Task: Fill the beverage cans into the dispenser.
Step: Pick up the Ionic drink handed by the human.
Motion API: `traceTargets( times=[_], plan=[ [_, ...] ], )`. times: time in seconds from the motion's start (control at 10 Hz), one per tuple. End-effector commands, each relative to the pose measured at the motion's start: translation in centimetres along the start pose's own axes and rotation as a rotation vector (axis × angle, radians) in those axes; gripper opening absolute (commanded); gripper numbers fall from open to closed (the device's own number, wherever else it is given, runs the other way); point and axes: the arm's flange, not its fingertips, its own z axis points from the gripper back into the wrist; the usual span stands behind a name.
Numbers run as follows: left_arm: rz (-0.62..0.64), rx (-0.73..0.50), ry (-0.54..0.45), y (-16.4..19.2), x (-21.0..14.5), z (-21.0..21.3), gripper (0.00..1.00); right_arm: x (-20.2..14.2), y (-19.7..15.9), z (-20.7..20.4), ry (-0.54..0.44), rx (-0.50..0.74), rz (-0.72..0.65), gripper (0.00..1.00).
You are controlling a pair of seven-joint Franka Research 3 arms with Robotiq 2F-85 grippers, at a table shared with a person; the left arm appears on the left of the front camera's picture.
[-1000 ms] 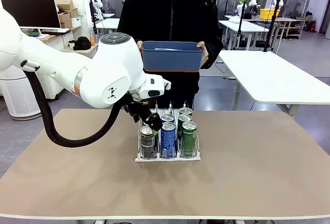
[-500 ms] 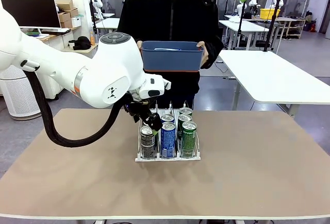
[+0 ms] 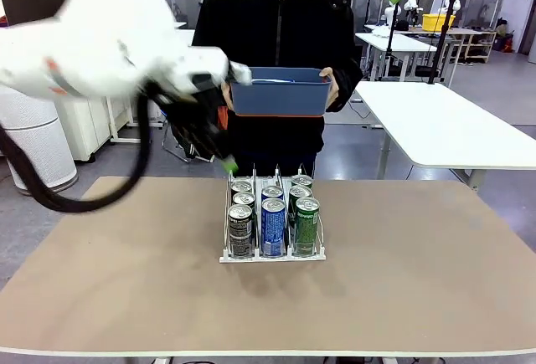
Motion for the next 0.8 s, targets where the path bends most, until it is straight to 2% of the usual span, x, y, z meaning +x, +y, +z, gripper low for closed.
traceTargets(
  times=[0.0,0.1,0.3,0.7],
  plan=[
    [-0.054,0.04,-0.032,3.0,-1.3,7.0,1.0,-0.1,-0.1,-0.1,-0.009,0.005,-0.007,0.99],
    [-0.118,0.045,-0.063,4.5,-0.9,11.0,1.0,-0.1,-0.1,-0.1,-0.009,0.005,-0.007,0.99],
    [-0.149,0.017,-0.089,6.6,-0.4,17.3,1.0,-0.1,-0.1,-0.1,-0.009,0.005,-0.007,0.99],
    [-0.195,0.028,-0.157,8.4,0.2,25.2,1.0,-0.1,-0.1,-0.1,-0.009,0.005,-0.007,0.99]
  ],
)
